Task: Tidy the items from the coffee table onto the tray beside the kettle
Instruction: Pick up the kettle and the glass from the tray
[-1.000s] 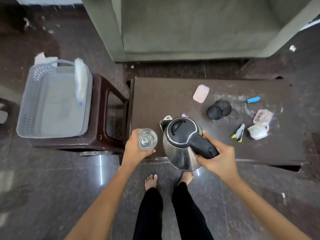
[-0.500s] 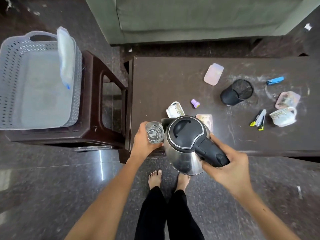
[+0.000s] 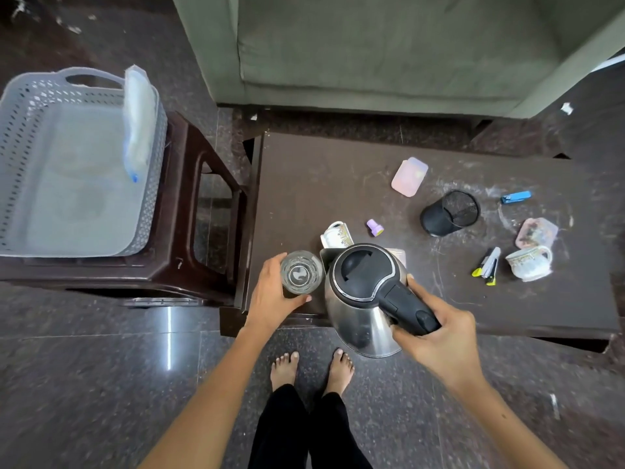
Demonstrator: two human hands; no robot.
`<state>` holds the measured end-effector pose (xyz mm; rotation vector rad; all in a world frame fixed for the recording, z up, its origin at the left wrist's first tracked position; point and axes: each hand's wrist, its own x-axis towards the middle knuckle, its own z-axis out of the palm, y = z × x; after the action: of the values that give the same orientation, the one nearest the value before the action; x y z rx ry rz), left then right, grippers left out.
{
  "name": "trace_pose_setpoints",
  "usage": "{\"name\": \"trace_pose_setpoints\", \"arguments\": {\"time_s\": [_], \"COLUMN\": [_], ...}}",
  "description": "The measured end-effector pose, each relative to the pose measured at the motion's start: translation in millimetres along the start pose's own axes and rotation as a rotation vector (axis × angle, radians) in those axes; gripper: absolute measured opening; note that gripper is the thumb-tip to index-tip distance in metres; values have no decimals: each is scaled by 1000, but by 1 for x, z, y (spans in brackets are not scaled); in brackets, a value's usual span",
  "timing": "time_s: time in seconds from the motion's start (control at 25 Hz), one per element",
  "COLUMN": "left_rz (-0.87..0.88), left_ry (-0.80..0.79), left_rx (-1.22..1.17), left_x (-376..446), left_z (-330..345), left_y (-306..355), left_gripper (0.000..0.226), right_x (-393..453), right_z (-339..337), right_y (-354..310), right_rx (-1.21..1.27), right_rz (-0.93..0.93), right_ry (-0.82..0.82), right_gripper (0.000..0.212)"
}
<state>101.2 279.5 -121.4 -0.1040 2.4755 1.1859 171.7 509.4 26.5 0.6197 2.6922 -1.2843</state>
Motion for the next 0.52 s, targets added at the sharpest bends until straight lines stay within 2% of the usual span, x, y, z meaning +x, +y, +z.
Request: {"name": "trace_pose_setpoints", "arguments": {"time_s": [0.16, 0.52], "left_rz": [-30, -36], "left_ry": [34, 69], "left_rx": [68, 62], "left_x": [-9, -16], "left_z": [-8, -13], "left_y": [-2, 2], "left_gripper": [90, 75], "right_x": [2, 6], "right_z": [0, 9], "right_y": [-5, -35], "right_rx": [-99, -338], "right_rz": [-25, -22], "right_ry": [-58, -186], "right_gripper": [71, 68]}}
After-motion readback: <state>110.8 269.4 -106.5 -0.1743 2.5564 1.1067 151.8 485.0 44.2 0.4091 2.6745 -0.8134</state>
